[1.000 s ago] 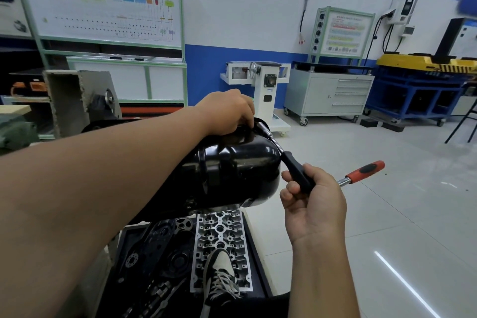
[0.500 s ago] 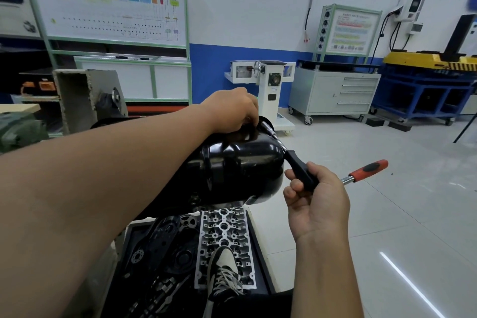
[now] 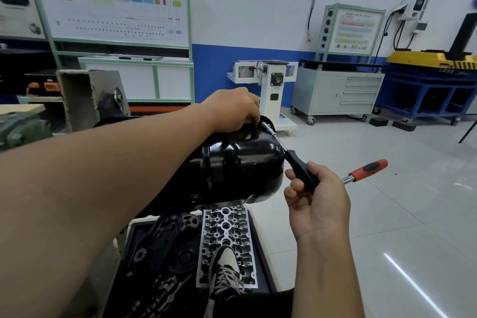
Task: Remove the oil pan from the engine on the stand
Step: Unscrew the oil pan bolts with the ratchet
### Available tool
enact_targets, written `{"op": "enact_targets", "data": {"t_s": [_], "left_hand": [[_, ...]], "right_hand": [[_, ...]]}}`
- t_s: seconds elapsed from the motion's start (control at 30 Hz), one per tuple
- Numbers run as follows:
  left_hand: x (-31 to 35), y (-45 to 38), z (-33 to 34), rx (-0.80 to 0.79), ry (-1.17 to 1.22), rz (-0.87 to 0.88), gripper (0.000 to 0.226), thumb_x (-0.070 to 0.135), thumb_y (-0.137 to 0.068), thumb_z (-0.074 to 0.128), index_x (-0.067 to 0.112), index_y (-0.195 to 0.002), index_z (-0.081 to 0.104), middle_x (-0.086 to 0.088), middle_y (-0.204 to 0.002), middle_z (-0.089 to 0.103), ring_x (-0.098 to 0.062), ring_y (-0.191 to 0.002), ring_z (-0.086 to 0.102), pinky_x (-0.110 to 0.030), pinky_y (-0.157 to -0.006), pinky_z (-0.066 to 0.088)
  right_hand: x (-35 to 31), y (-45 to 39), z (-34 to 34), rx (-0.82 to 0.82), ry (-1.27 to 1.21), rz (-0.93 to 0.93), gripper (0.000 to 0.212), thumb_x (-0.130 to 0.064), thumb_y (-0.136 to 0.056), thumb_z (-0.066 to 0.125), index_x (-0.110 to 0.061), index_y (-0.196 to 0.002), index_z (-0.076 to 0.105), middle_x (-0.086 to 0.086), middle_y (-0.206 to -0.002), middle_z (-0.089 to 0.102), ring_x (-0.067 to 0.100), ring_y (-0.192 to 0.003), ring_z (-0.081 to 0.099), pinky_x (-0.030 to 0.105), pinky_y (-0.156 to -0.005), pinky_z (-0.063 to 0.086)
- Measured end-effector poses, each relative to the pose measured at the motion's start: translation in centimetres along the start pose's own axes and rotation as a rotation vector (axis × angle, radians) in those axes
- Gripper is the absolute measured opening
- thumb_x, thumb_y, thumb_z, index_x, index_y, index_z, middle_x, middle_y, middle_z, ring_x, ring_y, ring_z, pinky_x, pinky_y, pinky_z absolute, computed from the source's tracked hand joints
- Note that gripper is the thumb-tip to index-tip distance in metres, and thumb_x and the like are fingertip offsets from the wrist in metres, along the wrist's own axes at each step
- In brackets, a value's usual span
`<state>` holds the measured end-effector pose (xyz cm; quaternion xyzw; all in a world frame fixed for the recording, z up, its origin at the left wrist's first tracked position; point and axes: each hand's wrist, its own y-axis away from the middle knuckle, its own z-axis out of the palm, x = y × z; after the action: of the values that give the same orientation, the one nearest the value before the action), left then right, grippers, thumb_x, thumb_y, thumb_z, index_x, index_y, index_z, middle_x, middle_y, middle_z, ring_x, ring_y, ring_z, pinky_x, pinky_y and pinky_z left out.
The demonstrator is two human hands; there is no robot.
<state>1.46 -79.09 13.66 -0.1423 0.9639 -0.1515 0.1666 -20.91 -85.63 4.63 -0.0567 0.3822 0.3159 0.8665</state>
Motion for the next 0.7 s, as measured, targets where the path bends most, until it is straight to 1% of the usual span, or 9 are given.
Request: {"op": "enact_targets", "data": {"t_s": [0.13, 0.2, 0.27, 0.3, 0.37, 0.4, 0.53, 0.6, 0.7], "left_hand": [[-0.18, -0.04, 0.18, 0.016, -0.002, -0.022, 0.015, 0.033, -0.103, 0.057, 0.035, -0.113, 0.068, 0.013, -0.120, 0.062, -0.015, -0.111, 0.047, -0.041, -0.075, 0.051], [-0.38, 0.07, 0.20, -0.016, 0.050, -0.019, 0.018, 0.031, -0.104, 0.056, 0.037, -0.115, 0.069, 0.015, -0.123, 0.061, -0.014, -0.114, 0.046, -0.042, -0.080, 0.052], [-0.43, 0.17, 0.11, -0.036, 0.093, -0.012, 0.024, 0.025, -0.105, 0.056, 0.037, -0.117, 0.072, 0.017, -0.129, 0.061, -0.014, -0.119, 0.048, -0.044, -0.086, 0.053], [-0.41, 0.16, 0.09, -0.034, 0.092, -0.012, 0.026, 0.021, -0.105, 0.056, 0.037, -0.117, 0.073, 0.018, -0.130, 0.062, -0.014, -0.120, 0.048, -0.045, -0.087, 0.054], [-0.29, 0.10, 0.10, -0.025, 0.058, -0.014, 0.031, 0.016, -0.103, 0.056, 0.037, -0.117, 0.074, 0.019, -0.130, 0.063, -0.014, -0.119, 0.048, -0.045, -0.085, 0.054], [-0.21, 0.09, 0.09, -0.019, 0.041, -0.016, 0.030, 0.017, -0.103, 0.056, 0.037, -0.116, 0.074, 0.019, -0.129, 0.063, -0.015, -0.118, 0.049, -0.044, -0.083, 0.054], [0.02, 0.11, 0.00, 0.032, 0.000, -0.038, 0.016, 0.030, -0.102, 0.059, 0.033, -0.112, 0.071, 0.013, -0.119, 0.064, -0.016, -0.115, 0.050, -0.038, -0.075, 0.049], [-0.04, 0.20, 0.07, 0.034, 0.016, -0.045, 0.014, 0.031, -0.101, 0.060, 0.032, -0.111, 0.070, 0.012, -0.118, 0.065, -0.017, -0.116, 0.051, -0.040, -0.079, 0.051], [-0.17, 0.45, 0.16, 0.025, 0.098, -0.079, 0.020, 0.029, -0.102, 0.060, 0.035, -0.119, 0.069, 0.013, -0.123, 0.066, -0.016, -0.119, 0.052, -0.042, -0.089, 0.052]], "right_hand": [[-0.07, 0.09, -0.05, -0.001, -0.003, 0.004, 0.013, -0.007, -0.093, 0.059, -0.004, -0.106, 0.058, 0.021, -0.070, 0.065, 0.015, -0.041, 0.048, 0.024, -0.039, 0.042], [-0.13, 0.12, -0.07, -0.003, -0.001, 0.005, 0.013, -0.007, -0.093, 0.059, -0.004, -0.106, 0.059, 0.020, -0.070, 0.065, 0.015, -0.041, 0.048, 0.023, -0.039, 0.042], [-0.16, 0.10, -0.13, -0.001, 0.001, 0.005, 0.013, -0.007, -0.093, 0.059, -0.003, -0.105, 0.059, 0.020, -0.069, 0.065, 0.015, -0.042, 0.048, 0.024, -0.039, 0.042], [-0.17, 0.08, -0.15, -0.001, 0.002, 0.005, 0.012, -0.007, -0.093, 0.059, -0.003, -0.104, 0.059, 0.020, -0.069, 0.065, 0.015, -0.041, 0.048, 0.023, -0.039, 0.042], [-0.20, 0.03, -0.20, -0.002, 0.001, 0.007, 0.013, -0.007, -0.093, 0.059, -0.004, -0.105, 0.059, 0.021, -0.070, 0.065, 0.015, -0.041, 0.048, 0.024, -0.039, 0.042], [-0.21, 0.03, -0.21, -0.001, -0.001, 0.009, 0.013, -0.007, -0.093, 0.060, -0.004, -0.105, 0.058, 0.021, -0.071, 0.065, 0.015, -0.041, 0.048, 0.024, -0.039, 0.042], [-0.17, 0.04, -0.30, 0.000, 0.003, 0.011, 0.012, -0.007, -0.092, 0.060, -0.004, -0.104, 0.059, 0.021, -0.071, 0.066, 0.015, -0.042, 0.049, 0.023, -0.040, 0.043], [-0.16, 0.03, -0.32, 0.001, 0.007, 0.005, 0.012, -0.007, -0.092, 0.060, -0.004, -0.103, 0.059, 0.021, -0.071, 0.066, 0.015, -0.043, 0.048, 0.023, -0.040, 0.043], [-0.27, 0.15, -0.21, 0.007, 0.042, -0.049, 0.006, -0.004, -0.089, 0.062, -0.005, -0.094, 0.059, 0.022, -0.070, 0.065, 0.016, -0.042, 0.048, 0.024, -0.039, 0.042]]}}
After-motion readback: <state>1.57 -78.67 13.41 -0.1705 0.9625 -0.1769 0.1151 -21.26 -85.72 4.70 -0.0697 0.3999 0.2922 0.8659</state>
